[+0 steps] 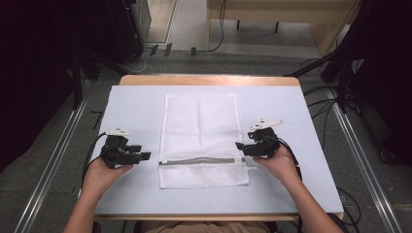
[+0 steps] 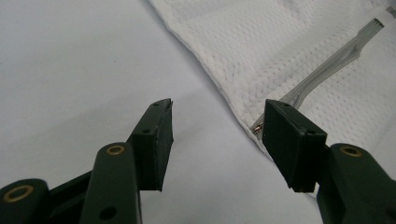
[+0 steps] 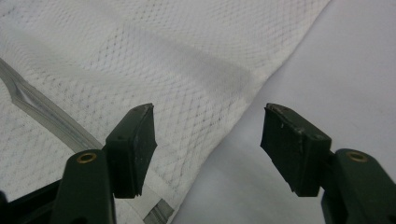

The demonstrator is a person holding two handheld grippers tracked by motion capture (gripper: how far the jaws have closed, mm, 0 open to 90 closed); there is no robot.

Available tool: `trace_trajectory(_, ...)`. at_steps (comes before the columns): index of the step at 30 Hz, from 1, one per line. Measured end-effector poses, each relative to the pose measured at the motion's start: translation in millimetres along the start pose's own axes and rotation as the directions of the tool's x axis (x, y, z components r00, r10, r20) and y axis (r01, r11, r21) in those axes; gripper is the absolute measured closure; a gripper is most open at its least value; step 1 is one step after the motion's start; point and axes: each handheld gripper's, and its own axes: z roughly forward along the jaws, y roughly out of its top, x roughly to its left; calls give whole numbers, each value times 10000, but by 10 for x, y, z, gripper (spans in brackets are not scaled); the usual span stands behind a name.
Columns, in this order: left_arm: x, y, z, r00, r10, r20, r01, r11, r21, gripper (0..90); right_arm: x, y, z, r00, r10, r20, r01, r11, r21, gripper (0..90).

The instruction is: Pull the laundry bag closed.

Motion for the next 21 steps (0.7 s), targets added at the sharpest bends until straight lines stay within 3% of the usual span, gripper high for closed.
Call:
trace_trajectory(18, 3, 59, 85, 9996, -80, 273, 79, 10000, 53, 406, 44, 1, 23, 10000, 66, -25, -65, 9995, 320, 424)
trace_trajectory(21, -8, 59, 79, 9988, -170, 469, 176, 9998, -109, 412, 59, -11, 17, 10000, 17, -34, -16, 9993, 361, 445)
